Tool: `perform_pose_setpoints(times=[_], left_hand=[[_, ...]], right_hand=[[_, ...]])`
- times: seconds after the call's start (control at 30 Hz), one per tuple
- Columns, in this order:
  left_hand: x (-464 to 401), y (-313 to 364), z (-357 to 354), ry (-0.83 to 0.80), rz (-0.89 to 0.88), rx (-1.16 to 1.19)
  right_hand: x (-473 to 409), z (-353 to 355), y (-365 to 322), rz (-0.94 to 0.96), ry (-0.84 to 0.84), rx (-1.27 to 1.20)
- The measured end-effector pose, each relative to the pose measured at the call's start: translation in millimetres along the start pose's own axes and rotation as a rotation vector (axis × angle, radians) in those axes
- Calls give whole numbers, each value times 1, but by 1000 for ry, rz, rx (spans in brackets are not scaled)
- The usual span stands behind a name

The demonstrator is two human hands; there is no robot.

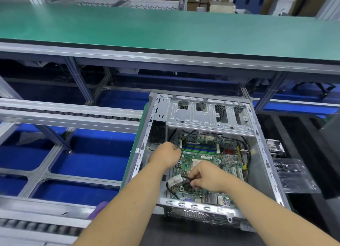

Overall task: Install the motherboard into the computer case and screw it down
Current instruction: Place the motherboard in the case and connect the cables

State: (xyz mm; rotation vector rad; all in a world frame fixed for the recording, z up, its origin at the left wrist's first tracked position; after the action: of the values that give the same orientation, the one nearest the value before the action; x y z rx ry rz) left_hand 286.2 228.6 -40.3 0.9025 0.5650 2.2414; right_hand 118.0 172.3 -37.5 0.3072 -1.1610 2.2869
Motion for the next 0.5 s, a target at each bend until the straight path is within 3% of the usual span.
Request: perform_pose_setpoints(times=[0.23, 0.5], left_hand=[[2, 3, 0, -61, -15, -116], [4, 2, 1, -52, -50, -181]], right_hand=[[-6, -6, -10, 76, -133, 193], [-9, -11, -15, 57, -150, 283]])
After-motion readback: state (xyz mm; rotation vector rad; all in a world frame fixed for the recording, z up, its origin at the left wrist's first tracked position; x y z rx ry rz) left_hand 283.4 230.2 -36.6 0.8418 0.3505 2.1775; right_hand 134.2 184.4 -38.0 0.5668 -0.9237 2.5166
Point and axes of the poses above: each hand's wrist, its own x-axis away from the middle knuckle, its own z-axis out of the back of the hand, y = z × x, the point moved 1 cm from there along -x, towards the middle knuckle, and after that the axes turned 9 degrees about z, right-handed, at the moved point
